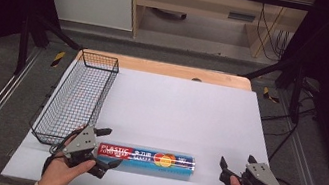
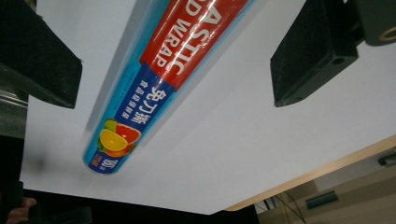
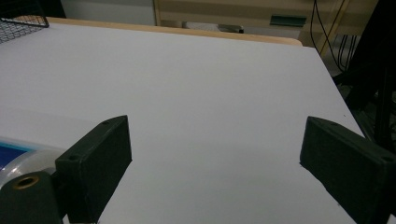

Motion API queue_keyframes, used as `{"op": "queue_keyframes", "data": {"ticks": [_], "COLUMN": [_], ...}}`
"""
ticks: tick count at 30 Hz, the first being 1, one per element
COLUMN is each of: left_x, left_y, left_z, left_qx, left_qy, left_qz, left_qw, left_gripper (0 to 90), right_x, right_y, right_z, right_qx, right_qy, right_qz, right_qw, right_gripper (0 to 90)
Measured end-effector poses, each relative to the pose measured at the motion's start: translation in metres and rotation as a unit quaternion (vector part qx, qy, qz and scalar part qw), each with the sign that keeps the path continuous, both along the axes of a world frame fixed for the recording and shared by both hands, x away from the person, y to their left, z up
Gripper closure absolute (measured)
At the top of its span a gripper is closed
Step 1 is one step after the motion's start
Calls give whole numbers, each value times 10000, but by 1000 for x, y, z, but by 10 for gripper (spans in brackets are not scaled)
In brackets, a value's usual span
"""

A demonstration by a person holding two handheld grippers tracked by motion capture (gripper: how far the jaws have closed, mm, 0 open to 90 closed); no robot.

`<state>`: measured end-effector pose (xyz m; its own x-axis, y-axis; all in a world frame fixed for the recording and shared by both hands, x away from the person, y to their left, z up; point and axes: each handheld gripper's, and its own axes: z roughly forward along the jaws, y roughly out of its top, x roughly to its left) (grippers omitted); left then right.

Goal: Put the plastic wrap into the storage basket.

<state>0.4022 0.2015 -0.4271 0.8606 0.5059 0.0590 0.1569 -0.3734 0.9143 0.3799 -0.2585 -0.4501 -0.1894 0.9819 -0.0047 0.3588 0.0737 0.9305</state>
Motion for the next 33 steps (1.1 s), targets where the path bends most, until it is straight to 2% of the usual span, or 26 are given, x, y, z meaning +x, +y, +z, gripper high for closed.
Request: {"op": "queue_keyframes", "data": {"ticks": [4,6,12,13,16,17,18,21,23,25,26,33], "left_x": [0,1,15,20,26,26,28,31,32,34,36,48], "left_y": [-3,-3,-9,-15,-29,-29,-39,-51,-59,-66,-68,-78], "left_z": [1,2,14,19,25,25,28,29,28,25,24,14], "left_qx": [181,157,394,604,970,970,1308,1555,1802,2094,2203,2551], "left_qy": [62,103,232,305,476,476,311,309,294,287,258,452], "left_qz": [-145,-230,-244,-357,-672,-672,-734,-889,-1010,-1131,-1132,-1297], "left_qw": [9997,9996,9987,9971,9919,9919,9882,9833,9780,9708,9685,9571], "left_gripper": [22,23,25,26,25,27,35,36,37,38,43,49], "right_x": [-2,-4,-12,-15,-19,-19,-19,-18,-18,-18,-17,-14], "right_y": [1,0,-5,-8,-12,-12,-13,-14,-15,-15,-15,-12], "right_z": [0,1,7,6,3,3,3,2,1,0,-1,-3], "right_qx": [73,128,45,-34,8,8,1,41,104,117,112,141], "right_qy": [26,1,-15,-9,-18,-18,-52,-25,9,47,43,133], "right_qz": [26,32,117,127,152,152,122,107,105,92,89,159], "right_qw": [10000,9999,9999,9999,9999,9999,9999,9999,9999,9999,9999,9997], "right_gripper": [93,94,88,88,88,88,90,90,90,90,90,94]}}
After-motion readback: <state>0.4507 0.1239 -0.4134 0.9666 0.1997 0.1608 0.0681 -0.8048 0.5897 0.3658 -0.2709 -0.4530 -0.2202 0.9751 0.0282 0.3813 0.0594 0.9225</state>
